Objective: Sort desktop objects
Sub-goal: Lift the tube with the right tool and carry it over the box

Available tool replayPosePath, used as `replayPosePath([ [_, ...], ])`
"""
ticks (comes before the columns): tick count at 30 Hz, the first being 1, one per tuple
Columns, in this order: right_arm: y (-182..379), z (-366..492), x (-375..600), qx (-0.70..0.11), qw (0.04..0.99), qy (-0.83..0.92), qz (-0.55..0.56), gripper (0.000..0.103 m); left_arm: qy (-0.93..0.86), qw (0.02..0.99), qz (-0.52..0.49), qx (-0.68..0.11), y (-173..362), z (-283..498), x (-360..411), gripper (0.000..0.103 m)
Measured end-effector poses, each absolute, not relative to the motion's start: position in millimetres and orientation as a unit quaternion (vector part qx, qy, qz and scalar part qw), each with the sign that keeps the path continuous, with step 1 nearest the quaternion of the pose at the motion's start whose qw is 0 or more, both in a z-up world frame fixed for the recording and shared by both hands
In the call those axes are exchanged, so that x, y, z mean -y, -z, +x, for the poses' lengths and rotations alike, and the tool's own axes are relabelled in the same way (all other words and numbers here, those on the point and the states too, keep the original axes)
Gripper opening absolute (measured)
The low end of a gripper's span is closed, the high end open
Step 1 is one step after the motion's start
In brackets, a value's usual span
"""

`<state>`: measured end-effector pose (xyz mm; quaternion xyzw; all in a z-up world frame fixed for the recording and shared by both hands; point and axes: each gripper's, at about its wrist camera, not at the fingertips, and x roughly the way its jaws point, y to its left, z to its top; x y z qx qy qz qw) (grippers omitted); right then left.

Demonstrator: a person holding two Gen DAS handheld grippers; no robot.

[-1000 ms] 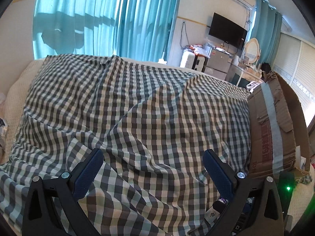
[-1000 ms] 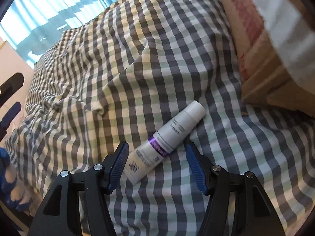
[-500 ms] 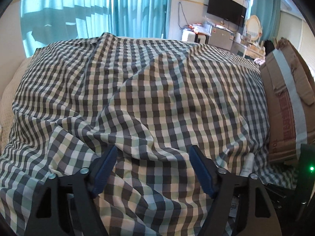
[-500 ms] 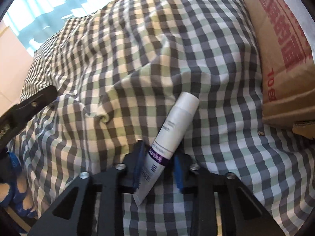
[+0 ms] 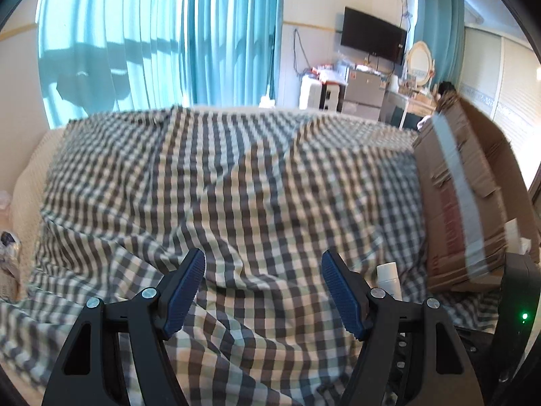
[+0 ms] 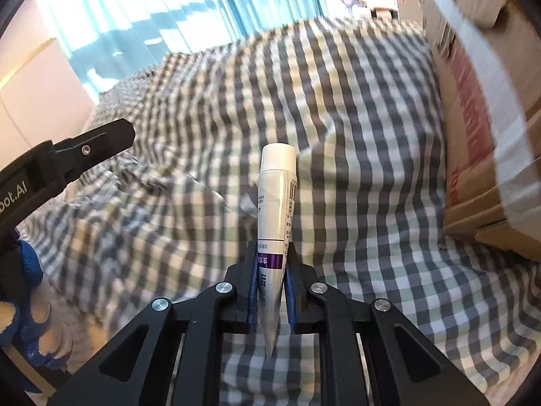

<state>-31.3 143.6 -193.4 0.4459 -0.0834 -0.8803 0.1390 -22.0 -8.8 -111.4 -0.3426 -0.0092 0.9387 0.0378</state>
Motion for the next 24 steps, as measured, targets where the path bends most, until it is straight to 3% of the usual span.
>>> replayPosePath([
  [24,14,64,-136,0.037,0.162,0.963,0.211,0.013,-0.981,0.039,-0.181,0.053,-34,60,13,0.075],
])
